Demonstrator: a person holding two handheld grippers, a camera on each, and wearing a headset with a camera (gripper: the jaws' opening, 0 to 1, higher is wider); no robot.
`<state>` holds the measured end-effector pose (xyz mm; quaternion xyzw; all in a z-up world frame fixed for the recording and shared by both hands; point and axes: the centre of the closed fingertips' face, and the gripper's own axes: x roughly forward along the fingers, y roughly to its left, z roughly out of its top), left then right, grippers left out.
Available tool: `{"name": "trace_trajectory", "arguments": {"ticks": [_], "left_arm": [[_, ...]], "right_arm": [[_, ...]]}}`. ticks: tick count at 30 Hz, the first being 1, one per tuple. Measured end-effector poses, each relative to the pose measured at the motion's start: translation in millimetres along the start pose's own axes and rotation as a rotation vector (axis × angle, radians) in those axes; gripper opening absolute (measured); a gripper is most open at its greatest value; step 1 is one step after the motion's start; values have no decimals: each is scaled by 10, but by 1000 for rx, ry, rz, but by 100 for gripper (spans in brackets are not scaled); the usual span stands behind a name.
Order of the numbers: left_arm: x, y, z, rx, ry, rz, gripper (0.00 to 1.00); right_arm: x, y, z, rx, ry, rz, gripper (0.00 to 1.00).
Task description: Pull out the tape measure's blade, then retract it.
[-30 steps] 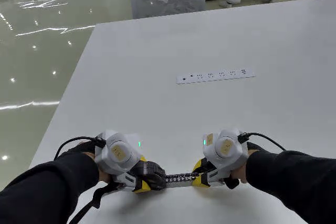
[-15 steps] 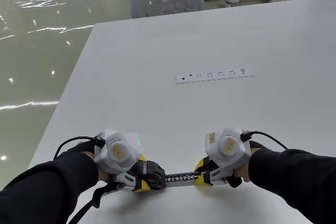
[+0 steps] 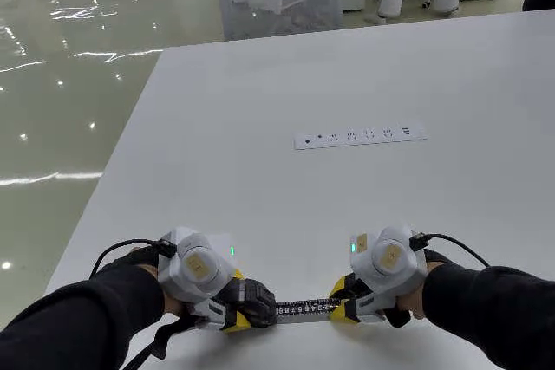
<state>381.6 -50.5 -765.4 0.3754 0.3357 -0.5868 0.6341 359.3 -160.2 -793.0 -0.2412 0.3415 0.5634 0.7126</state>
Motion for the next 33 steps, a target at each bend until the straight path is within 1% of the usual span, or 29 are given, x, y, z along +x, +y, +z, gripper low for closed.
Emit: {"name": "trace_trajectory", "arguments": {"ticks": [21, 33], "left_arm": [[15, 11, 0, -6, -7, -7, 31], [14, 12, 4, -6, -8, -5, 31]], "right_arm": [[-76, -12, -81, 0, 7, 4, 9], [-119, -15, -121, 9, 8, -3, 9]]}}
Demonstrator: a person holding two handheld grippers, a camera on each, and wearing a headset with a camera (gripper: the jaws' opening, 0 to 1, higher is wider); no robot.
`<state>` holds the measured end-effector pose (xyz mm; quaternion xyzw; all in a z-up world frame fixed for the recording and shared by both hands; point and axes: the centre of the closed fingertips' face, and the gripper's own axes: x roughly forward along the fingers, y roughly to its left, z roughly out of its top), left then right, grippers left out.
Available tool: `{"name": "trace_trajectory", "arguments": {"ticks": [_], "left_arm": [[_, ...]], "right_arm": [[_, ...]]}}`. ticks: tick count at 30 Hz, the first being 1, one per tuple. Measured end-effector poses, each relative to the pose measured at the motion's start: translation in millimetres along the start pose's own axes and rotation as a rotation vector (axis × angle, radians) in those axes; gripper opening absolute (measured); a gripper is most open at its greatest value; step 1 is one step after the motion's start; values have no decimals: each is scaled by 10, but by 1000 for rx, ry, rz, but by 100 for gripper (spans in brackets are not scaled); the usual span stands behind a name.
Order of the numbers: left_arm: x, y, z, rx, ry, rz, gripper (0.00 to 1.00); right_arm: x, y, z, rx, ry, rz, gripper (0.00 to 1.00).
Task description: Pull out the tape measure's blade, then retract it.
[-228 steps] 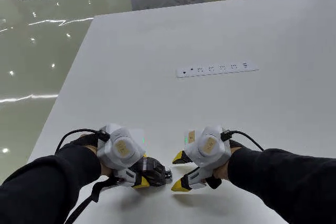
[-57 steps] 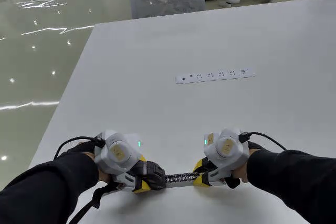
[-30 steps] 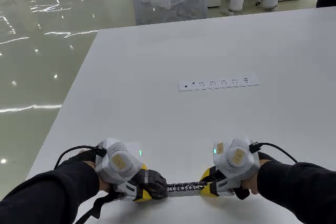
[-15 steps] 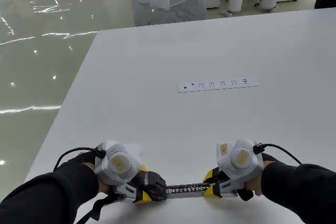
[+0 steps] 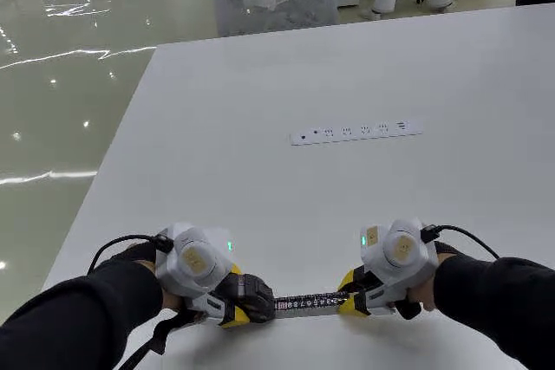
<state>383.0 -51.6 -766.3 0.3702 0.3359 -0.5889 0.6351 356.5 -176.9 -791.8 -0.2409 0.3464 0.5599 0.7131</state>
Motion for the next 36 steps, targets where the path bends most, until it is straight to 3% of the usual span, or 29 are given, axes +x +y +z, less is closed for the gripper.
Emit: {"name": "trace_trajectory", "arguments": {"ticks": [36], "left_arm": [[0, 0, -2, -10, 0, 10, 31]], "right_arm": [[-127, -43, -155, 0, 15, -7, 9]]}}
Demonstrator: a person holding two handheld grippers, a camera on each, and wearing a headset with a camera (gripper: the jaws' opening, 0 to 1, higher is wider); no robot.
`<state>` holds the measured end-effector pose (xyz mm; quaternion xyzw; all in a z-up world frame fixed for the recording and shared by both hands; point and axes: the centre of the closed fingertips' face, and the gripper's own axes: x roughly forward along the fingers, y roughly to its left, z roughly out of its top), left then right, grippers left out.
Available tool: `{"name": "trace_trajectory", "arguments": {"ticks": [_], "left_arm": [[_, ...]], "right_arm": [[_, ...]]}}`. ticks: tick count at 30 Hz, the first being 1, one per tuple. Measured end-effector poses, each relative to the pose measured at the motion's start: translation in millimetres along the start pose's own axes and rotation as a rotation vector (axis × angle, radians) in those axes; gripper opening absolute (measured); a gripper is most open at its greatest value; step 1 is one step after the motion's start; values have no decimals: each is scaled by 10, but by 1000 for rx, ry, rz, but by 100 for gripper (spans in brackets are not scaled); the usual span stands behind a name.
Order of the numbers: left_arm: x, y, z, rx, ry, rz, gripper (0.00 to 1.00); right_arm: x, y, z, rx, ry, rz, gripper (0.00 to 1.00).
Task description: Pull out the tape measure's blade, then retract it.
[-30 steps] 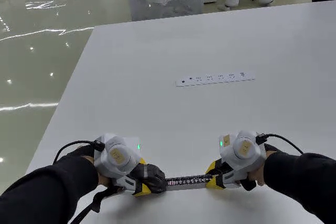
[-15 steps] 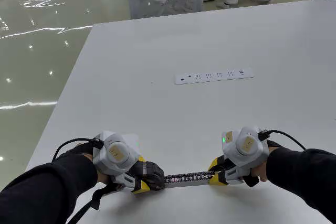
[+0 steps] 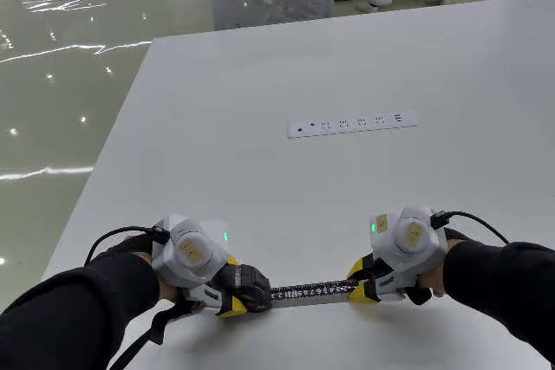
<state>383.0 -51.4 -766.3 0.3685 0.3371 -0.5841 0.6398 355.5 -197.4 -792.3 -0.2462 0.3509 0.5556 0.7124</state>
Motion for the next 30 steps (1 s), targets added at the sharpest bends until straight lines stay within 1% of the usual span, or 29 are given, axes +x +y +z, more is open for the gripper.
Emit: {"name": "trace_trajectory", "arguments": {"ticks": [30], "left_arm": [[-3, 4, -3, 0, 0, 2, 31]], "right_arm": [[-93, -23, -108, 13, 14, -5, 9]]}}
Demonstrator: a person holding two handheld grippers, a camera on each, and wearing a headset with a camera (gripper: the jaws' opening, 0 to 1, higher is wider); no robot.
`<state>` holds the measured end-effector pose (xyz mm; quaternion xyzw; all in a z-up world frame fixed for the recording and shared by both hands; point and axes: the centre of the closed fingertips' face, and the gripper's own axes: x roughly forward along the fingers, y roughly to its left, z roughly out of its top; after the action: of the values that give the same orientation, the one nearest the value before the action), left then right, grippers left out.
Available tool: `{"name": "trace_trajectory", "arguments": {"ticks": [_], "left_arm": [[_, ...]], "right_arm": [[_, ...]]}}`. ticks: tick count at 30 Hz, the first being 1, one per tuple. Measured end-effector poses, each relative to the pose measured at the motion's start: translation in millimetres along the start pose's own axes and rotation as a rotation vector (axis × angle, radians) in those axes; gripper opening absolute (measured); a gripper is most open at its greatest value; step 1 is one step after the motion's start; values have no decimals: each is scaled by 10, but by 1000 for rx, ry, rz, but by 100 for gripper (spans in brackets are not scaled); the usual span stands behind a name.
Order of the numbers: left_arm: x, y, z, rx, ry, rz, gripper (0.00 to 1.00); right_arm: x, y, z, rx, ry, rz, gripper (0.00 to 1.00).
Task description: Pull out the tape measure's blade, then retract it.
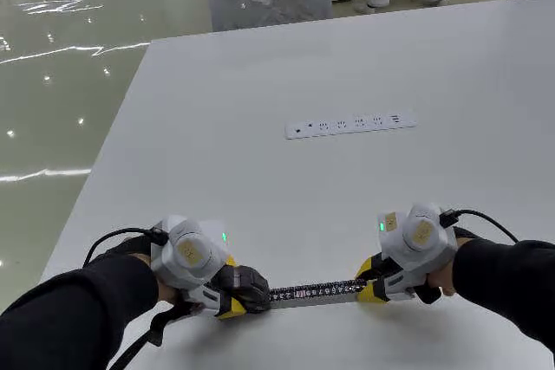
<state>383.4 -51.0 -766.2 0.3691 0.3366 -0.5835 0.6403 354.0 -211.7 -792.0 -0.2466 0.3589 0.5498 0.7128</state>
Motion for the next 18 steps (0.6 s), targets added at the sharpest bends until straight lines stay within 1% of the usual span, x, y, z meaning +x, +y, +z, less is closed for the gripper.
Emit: {"name": "trace_trajectory", "arguments": {"ticks": [18], "left_arm": [[-1, -7, 2, 0, 1, 0, 31]], "right_arm": [[-54, 0, -62, 8, 5, -2, 9]]}}
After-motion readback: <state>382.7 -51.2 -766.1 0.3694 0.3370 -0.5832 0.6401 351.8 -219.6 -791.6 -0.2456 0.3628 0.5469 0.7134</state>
